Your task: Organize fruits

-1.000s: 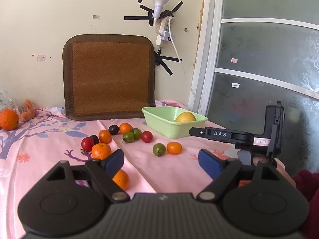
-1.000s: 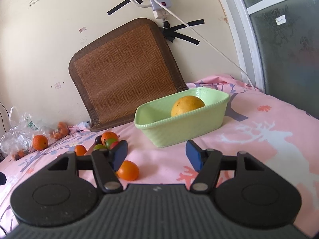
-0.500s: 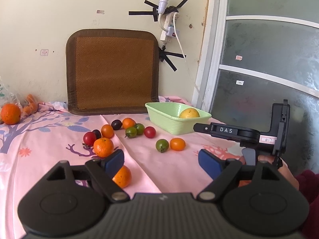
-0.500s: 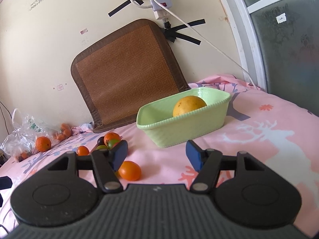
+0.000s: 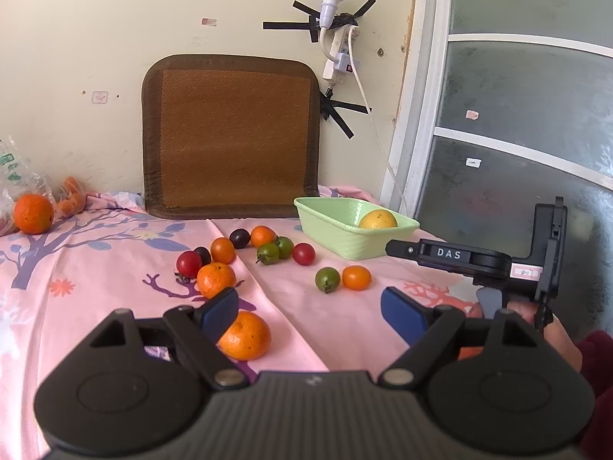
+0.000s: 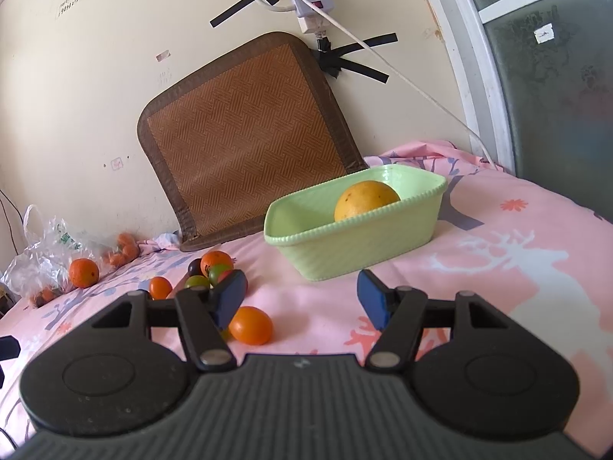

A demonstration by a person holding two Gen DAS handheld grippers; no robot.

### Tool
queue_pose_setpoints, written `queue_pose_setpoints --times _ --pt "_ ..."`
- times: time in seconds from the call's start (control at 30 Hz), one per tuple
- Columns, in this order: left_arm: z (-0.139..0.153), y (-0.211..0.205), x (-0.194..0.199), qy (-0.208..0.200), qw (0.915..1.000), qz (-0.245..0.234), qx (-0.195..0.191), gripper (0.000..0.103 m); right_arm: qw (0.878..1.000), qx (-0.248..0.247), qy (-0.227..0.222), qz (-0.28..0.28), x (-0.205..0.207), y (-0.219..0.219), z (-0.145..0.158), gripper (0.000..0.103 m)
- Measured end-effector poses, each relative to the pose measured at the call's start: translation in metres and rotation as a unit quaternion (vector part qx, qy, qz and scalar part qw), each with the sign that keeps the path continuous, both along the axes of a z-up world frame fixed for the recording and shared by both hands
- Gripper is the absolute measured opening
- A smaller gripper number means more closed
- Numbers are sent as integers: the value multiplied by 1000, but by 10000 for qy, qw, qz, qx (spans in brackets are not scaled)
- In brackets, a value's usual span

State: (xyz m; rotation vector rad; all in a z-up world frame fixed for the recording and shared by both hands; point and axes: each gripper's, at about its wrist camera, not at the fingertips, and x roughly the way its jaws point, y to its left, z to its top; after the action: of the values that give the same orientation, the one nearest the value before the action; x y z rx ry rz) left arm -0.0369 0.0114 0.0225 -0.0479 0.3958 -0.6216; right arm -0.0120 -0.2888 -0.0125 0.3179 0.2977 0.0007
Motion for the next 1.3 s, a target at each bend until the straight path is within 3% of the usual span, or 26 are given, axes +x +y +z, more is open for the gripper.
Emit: queue_pose_setpoints --times 0.27,0.57,0.9,1.03,1.1,1.17,1.2,1.3 --pt "-2 11 -2 31 9998 167 49 84 9999 -63 40 86 1 2 0 67" --pt "-9 18 23 439 9981 417 111 84 9941 -468 389 899 7 17 0 66" --pt "-28 -8 63 907 9919 484 745 74 9803 -1249 854 1269 32 34 0 65" --pt "-34 -11 74 1176 9866 524 1005 61 9714 -1569 1007 1471 44 39 -3 56" --pt "-33 -14 75 1134 9862 464 1117 56 9676 -1665 1086 1557 49 39 -6 48" --pt "-33 -17 75 1104 9857 433 1194 46 9667 -1614 1082 1663 49 38 -6 32" --pt "-32 -19 75 1110 9861 394 1173 41 9660 -1668 1052 1674 47 38 -6 32" --pt "-28 -23 76 1160 9859 390 1140 41 9676 -1646 907 1687 37 35 -5 32"
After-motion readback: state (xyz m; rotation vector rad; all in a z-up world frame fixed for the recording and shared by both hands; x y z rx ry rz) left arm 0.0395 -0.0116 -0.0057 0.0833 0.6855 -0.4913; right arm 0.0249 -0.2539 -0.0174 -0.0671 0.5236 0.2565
